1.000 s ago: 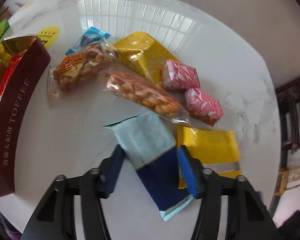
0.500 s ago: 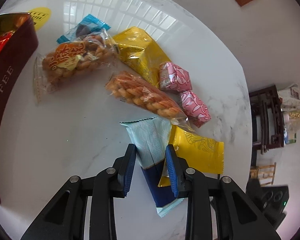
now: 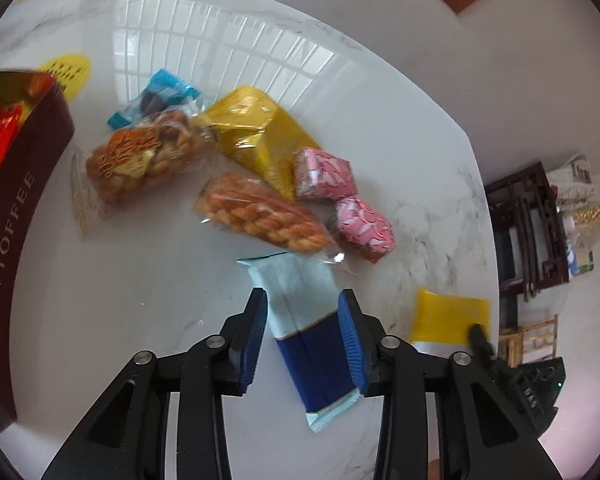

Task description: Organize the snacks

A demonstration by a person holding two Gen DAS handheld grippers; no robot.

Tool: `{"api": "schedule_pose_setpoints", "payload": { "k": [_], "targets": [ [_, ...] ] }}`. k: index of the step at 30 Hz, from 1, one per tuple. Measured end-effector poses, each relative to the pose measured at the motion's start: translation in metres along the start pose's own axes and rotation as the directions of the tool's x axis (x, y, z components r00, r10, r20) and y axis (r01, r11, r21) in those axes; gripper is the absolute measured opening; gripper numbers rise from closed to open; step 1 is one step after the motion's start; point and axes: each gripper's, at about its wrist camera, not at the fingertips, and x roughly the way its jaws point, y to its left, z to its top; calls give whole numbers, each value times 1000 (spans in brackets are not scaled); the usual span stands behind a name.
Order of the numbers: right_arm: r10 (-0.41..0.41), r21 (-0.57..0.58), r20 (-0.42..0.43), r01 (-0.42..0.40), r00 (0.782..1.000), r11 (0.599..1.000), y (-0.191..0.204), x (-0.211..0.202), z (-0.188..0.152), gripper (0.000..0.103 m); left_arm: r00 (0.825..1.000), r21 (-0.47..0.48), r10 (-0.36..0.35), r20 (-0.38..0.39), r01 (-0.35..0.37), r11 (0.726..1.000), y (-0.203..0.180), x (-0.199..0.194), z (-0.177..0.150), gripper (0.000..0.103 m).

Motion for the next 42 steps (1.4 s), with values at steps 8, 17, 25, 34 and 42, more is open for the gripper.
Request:
{"api": "schedule_pose_setpoints", "payload": {
  "k": [8,17,25,34,42],
  "targets": [
    [-111,-35,85,114,990,993,-29,-44,18,12,994,-14,110,-22,-110,994,-27,13,-7,55],
    [-69,-16,61,70,996,997,-37,-41,17,12,976,-123,206,-71,-214,969,-28,27,-10,71],
    [-55,-2,63,55,996,998,-41,-41,14,12,927,23,370,-67,-369,929,-65,53,-15,72],
    [-81,-13,60,82,995,997,-42,-41,14,10,954,90,298,16,-298,950,-51,33,-34,54],
    [-117,-42,105,122,988,992,-39,-46,12,10,966,157,234,109,-249,956,-35,-13,-60,52]
  ]
}}
